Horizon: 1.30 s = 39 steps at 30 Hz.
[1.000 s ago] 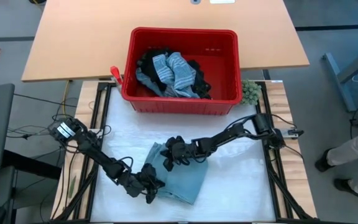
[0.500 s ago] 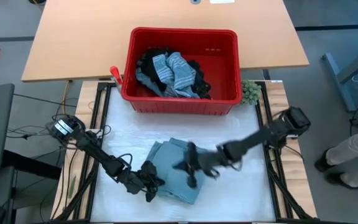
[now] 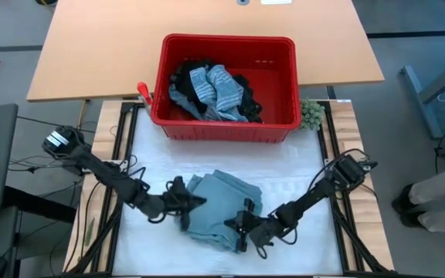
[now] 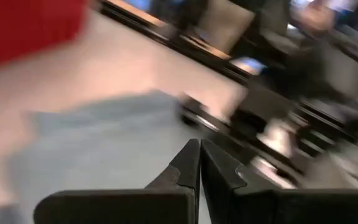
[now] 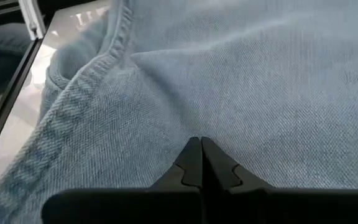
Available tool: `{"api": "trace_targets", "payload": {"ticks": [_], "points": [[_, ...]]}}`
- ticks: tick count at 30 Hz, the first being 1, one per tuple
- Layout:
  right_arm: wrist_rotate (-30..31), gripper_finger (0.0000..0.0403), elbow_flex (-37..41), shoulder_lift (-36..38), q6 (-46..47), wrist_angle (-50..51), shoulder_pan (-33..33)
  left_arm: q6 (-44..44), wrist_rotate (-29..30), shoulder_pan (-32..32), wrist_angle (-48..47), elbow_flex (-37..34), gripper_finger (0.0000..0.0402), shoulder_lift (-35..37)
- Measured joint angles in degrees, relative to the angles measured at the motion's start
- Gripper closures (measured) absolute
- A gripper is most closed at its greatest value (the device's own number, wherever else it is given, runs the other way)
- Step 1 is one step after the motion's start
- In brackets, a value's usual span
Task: Fold Laundry from Bin
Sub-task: Fold the light blue pants, then adjust the blue and white patterned shirt in the red laundry bin
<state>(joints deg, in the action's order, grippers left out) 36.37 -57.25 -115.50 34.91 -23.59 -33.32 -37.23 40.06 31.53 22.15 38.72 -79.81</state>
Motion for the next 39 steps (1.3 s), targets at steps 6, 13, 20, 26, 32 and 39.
{"api": "trace_targets", "payload": {"ticks": [6,13,20,26,32,39], "points": [[-0.42,0.0382,-0.01,2.69,-1.87,0.59,-0.07,0.20,-8.08,-9.07,-1.75,-0.09,0.0396,-0.97],[-5.70,0.0379,-1.82,14.08,-4.90,-0.16,1.83,1.19,-19.44,-16.22,-4.46,-0.07,0.0350,-0.94],[-8.88,0.0370,-1.88,25.49,-9.26,0.94,3.21,-5.42,-28.55,-16.21,-4.47,-0.07,0.0306,-0.94],[-5.70,0.0372,-1.91,35.39,-15.95,0.32,6.05,-5.23,-21.97,-9.20,-1.90,-0.04,0.0303,-0.92],[-5.97,0.0368,-1.95,41.97,-17.54,6.60,15.28,-6.44,-11.55,-3.03,-4.82,-0.04,0.0306,-0.92],[-32.68,0.0339,-1.95,44.00,-22.99,13.56,38.22,-9.25,-0.47,-2.53,-9.17,-0.02,0.0307,-0.92]]}}
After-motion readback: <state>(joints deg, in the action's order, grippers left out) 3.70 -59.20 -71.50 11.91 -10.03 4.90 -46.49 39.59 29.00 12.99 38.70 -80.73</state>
